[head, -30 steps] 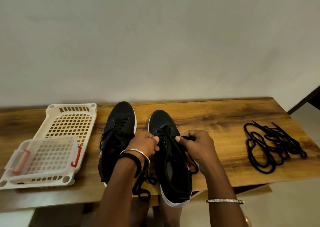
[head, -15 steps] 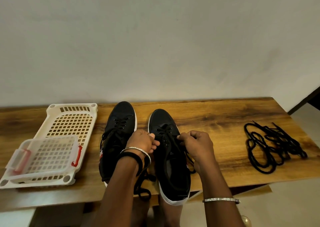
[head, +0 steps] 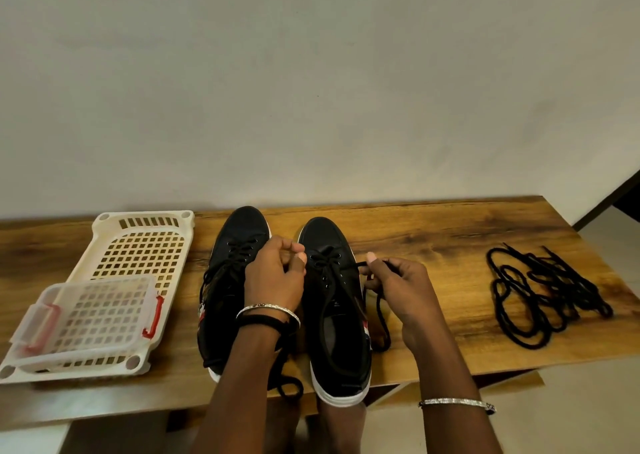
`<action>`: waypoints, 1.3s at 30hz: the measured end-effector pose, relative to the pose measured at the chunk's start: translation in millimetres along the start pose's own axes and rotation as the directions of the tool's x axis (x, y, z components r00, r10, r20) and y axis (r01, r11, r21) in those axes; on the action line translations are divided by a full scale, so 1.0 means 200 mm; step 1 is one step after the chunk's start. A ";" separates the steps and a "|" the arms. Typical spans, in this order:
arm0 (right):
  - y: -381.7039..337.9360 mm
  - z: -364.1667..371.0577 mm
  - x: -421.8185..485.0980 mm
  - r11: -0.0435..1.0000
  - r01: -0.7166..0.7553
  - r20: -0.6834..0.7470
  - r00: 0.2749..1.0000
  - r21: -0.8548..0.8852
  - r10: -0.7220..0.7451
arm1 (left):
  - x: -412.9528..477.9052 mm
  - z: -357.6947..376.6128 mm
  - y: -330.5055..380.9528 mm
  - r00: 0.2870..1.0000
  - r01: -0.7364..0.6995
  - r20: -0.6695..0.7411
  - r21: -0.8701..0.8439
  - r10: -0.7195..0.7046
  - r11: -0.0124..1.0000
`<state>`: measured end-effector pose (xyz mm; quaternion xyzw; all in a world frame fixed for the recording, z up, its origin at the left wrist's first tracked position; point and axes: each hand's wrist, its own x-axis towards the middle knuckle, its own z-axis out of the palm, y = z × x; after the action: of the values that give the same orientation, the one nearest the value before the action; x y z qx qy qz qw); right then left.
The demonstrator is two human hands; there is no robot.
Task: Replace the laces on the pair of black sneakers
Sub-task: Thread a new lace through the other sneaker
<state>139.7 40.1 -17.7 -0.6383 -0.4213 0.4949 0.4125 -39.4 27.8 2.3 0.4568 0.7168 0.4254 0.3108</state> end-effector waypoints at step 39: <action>-0.07 -0.47 -0.01 -0.022 -0.141 0.117 0.889 0.990 -0.442 | -0.03 0.13 0.04 0.992 -0.010 -0.124 -0.211 -0.017 0.977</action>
<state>228.7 32.5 11.9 0.0143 -0.0892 0.7134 0.6949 -12.8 33.2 -0.9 0.3923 0.6865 0.5264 0.3126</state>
